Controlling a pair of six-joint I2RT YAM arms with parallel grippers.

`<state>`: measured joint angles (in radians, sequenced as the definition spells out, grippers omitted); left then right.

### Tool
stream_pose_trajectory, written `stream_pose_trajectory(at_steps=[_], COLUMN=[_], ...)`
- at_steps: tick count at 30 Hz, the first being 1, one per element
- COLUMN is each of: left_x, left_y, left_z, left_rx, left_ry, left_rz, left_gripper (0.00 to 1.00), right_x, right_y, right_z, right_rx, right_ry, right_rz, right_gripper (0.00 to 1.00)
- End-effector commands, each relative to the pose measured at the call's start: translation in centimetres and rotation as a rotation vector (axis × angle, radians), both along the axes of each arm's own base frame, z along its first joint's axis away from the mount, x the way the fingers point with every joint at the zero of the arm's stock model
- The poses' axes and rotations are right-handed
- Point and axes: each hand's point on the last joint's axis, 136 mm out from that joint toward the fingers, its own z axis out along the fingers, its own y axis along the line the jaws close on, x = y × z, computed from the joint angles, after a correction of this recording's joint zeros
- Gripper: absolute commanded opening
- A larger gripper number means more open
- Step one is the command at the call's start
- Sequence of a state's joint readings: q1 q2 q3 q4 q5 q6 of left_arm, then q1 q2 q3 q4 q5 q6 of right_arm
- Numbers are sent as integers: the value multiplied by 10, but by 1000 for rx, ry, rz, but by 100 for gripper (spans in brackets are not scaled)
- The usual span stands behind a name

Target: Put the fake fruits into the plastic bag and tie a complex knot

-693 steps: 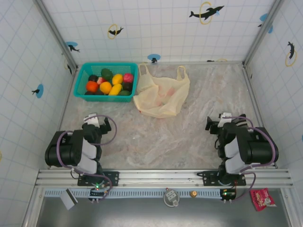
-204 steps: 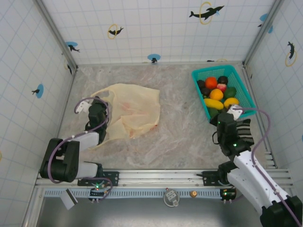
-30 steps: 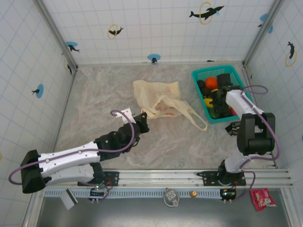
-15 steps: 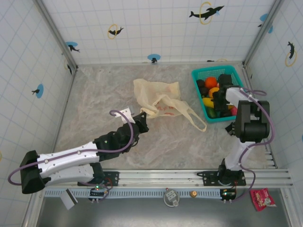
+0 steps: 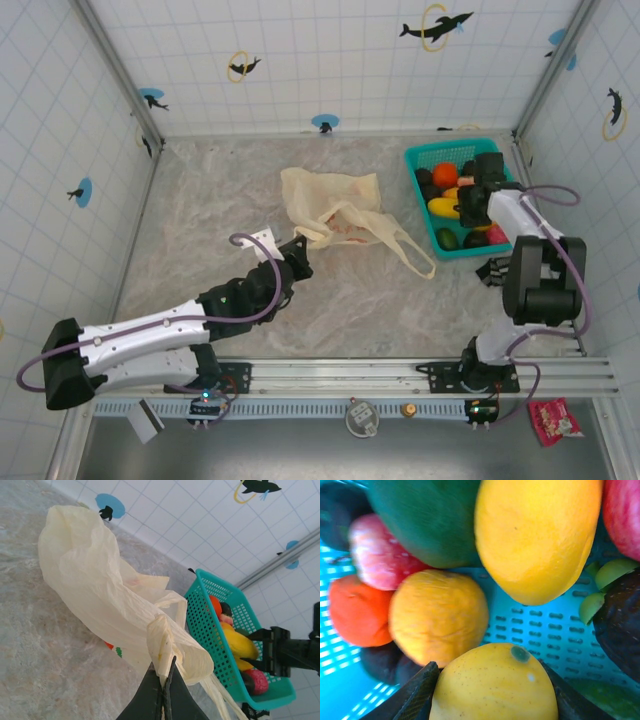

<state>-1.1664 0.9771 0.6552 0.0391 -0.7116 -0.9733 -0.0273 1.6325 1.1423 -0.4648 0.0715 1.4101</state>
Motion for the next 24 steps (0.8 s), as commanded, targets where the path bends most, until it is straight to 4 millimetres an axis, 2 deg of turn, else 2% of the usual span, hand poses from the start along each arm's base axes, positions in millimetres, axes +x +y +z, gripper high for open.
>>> stream_pose_trajectory(at_steps=[1, 4, 8, 10, 12, 13, 14, 16, 19, 20, 22, 24], left_x=[0, 1, 2, 2, 2, 2, 2, 2, 2, 2, 2, 2], left_y=[8, 11, 12, 14, 16, 16, 16, 17, 16, 16, 17, 16], left_z=[9, 11, 12, 13, 14, 15, 16, 16, 19, 19, 21, 24], left_rx=[-9, -11, -12, -12, -19, -23, -27, -28, -33, -32, -31, -36], left_ry=[-20, -26, -27, -27, -25, -25, -26, -25, -27, -27, -29, -31], left_rz=[35, 47, 57, 66, 73, 74, 74, 75, 73, 72, 73, 71], left_gripper=[0, 0, 0, 0, 0, 0, 0, 0, 0, 0, 0, 0], right_x=[-6, -4, 3, 3, -5, -10, -11, -17, -30, -37, -53, -69], right_y=[-7, -7, 8, 20, 31, 36, 46, 64, 111, 133, 174, 208], right_z=[18, 38, 74, 103, 125, 128, 141, 153, 175, 181, 185, 181], right_rx=[-57, -118, -167, -218, -290, -307, -327, -353, -383, -395, -416, -438], right_ry=[-51, -135, -367, -519, -626, -647, -715, -768, -903, -953, -1021, -1042], right_rz=[39, 106, 249, 352, 426, 458, 496, 578, 769, 857, 1026, 1144], right_gripper=[50, 47, 40, 37, 33, 32, 31, 30, 30, 30, 32, 32])
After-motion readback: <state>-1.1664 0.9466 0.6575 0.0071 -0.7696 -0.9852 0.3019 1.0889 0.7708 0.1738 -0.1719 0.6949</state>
